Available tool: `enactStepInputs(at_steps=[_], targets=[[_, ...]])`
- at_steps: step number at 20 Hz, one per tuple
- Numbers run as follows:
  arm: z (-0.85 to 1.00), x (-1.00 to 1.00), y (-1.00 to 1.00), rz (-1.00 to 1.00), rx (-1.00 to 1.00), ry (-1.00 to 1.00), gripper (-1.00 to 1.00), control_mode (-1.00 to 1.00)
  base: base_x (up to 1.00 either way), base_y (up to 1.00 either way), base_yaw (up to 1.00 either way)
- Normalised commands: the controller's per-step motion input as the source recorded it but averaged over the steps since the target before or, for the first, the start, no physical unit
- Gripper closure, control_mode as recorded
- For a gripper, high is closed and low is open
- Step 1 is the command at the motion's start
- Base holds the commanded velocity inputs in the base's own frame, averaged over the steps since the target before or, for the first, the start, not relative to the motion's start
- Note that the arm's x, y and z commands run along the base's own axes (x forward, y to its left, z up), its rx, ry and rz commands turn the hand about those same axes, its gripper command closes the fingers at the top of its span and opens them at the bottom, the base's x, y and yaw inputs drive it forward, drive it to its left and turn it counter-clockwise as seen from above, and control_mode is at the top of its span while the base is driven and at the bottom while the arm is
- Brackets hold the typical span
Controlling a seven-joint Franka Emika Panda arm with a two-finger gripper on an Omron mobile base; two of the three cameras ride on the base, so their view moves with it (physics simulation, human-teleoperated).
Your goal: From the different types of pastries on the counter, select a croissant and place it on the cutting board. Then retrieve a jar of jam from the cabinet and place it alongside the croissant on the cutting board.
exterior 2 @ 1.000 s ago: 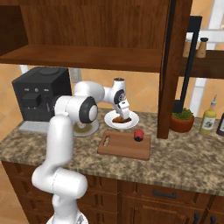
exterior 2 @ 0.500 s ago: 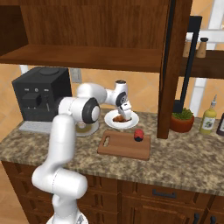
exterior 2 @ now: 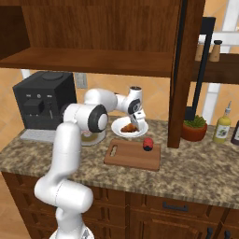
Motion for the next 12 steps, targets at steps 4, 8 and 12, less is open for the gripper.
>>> enactStepInputs(at_steps=[4, 8, 12], targets=[[-0.1, 0.0, 0.03, 0.0, 0.01, -0.01, -1.0, -1.0, 0.0, 0.0, 0.0], [-0.69, 0.0, 0.0, 0.0, 0.11, -0.01, -1.0, -1.0, 0.0, 0.0, 0.0], [-0.36, 0.0, 0.08, 0.0, 0.08, -0.04, 1.0, -1.0, 0.0, 0.0, 0.0]])
